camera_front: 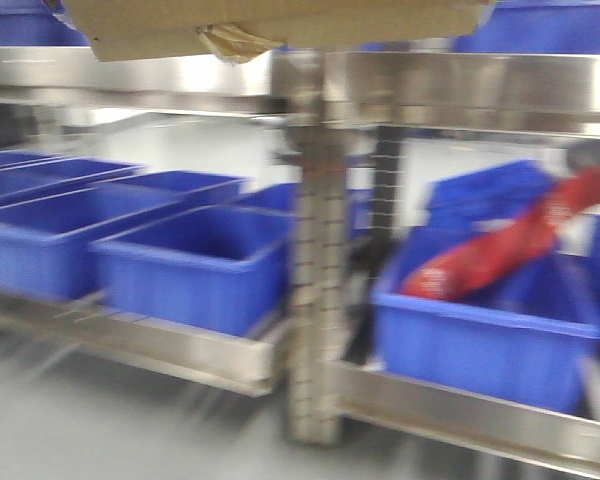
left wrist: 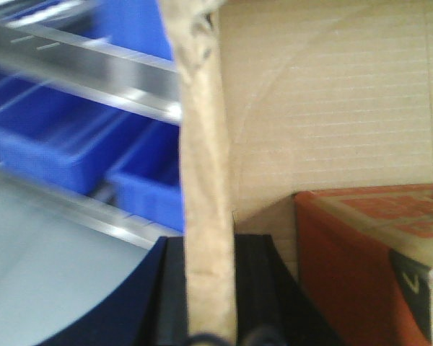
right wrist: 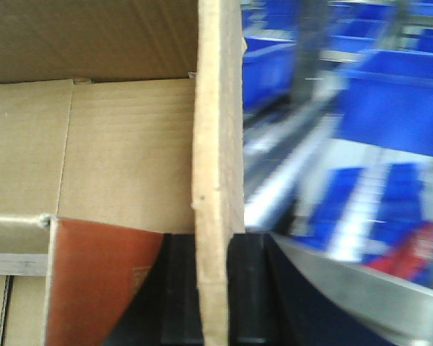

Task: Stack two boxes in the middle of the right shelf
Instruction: 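Drive the base to the steel shelf while holding the boxes up, then lower the held boxes onto the shelf above the steel rail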

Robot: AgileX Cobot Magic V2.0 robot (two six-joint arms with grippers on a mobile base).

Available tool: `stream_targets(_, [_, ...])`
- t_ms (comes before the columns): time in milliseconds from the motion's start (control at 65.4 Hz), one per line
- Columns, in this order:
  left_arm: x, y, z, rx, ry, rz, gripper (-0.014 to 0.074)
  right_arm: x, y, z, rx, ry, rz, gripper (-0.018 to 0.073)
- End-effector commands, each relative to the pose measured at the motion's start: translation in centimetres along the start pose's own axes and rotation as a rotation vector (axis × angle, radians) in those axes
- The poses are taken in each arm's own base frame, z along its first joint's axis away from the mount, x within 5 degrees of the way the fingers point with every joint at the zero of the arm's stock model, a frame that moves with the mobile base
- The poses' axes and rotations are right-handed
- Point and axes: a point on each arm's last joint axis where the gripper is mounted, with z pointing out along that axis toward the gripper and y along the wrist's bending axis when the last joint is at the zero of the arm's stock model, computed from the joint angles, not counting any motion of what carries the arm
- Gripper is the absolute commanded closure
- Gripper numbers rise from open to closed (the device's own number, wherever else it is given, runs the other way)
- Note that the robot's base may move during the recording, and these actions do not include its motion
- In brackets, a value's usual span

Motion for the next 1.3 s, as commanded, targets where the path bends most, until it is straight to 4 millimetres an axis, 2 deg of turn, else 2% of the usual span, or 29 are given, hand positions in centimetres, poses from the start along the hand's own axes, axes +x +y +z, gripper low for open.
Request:
stream_targets(0, [-0.77, 0.52, -0.8, -0.01, -0.055, 0.004, 0.0707, -1.61, 0.1, -1.0, -0.04, -0.107, -0.007, 0.0711])
stream_targets(1284, [-0.8, 0.57, -0.8, -0.015, -0.058, 0.008, 0.0707, -1.64, 0.12, -1.01, -0.042, -0.11, -0.007, 0.0711])
